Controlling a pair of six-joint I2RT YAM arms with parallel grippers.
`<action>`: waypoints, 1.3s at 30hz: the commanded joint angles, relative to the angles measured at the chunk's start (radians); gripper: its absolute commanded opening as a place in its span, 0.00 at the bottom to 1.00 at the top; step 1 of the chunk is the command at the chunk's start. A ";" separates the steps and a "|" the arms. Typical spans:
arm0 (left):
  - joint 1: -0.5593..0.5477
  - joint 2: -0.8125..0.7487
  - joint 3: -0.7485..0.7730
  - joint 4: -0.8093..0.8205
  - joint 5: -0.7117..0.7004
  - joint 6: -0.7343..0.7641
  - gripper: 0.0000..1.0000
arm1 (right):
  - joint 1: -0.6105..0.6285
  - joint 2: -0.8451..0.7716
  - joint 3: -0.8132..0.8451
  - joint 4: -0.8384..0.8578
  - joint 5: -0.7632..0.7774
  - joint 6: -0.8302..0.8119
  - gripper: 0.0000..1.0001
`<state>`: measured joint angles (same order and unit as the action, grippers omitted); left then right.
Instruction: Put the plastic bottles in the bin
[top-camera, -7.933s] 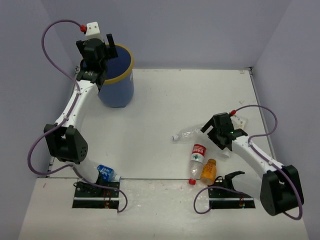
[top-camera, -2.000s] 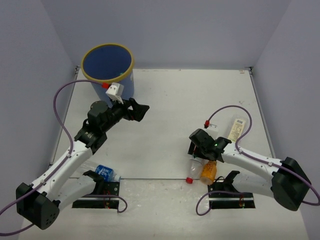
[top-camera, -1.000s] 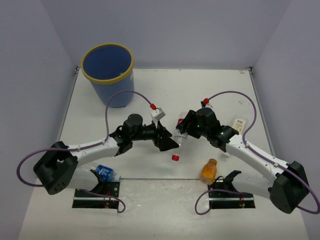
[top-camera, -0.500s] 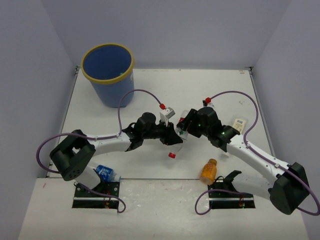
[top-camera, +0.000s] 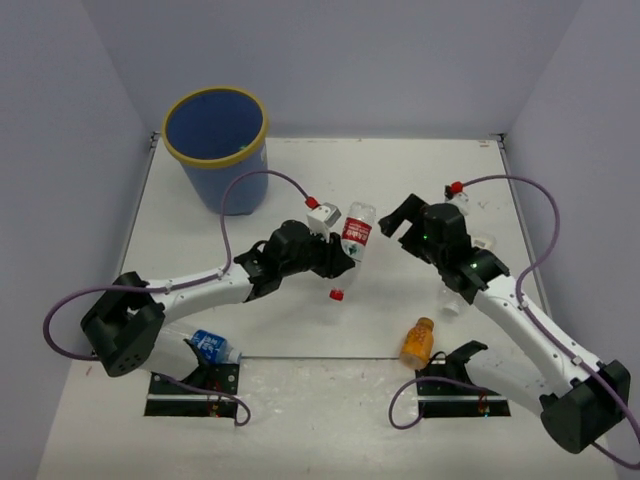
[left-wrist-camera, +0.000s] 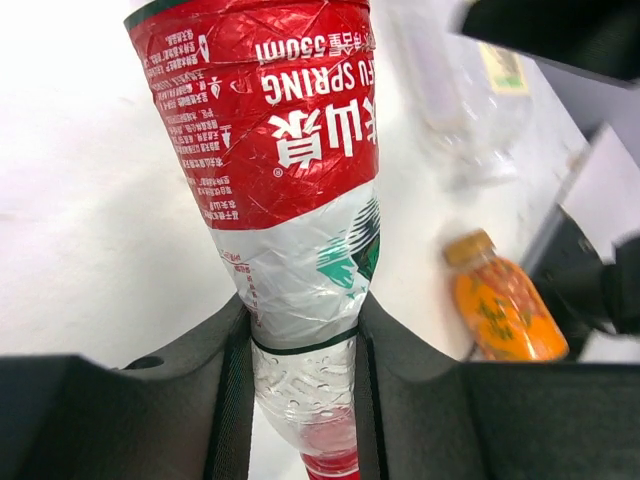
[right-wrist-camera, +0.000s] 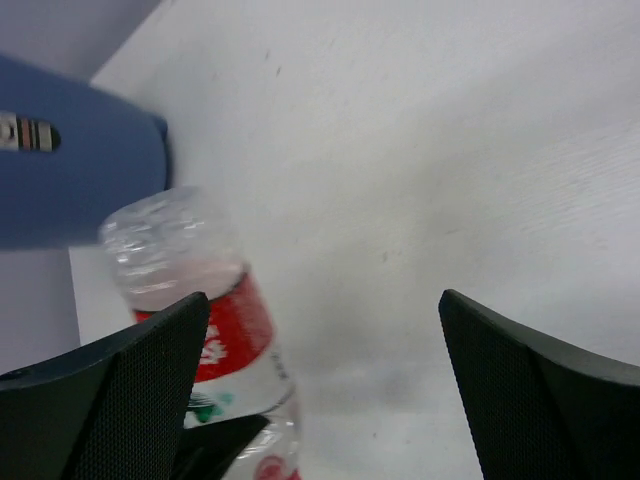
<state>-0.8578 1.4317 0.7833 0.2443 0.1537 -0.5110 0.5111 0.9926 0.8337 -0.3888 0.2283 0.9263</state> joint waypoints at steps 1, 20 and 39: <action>0.122 -0.089 0.136 -0.179 -0.233 0.037 0.00 | -0.127 -0.127 -0.003 -0.049 0.110 -0.055 0.99; 0.703 0.139 0.864 -0.189 -0.602 0.257 0.16 | -0.536 -0.135 -0.097 -0.088 0.016 -0.241 0.99; 0.702 0.179 1.091 -0.352 -0.307 0.216 1.00 | -0.689 -0.041 -0.123 -0.120 -0.032 -0.287 0.99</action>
<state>-0.1528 1.7228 1.8385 -0.1145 -0.3124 -0.2436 -0.1663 0.9368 0.7222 -0.4954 0.1853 0.6576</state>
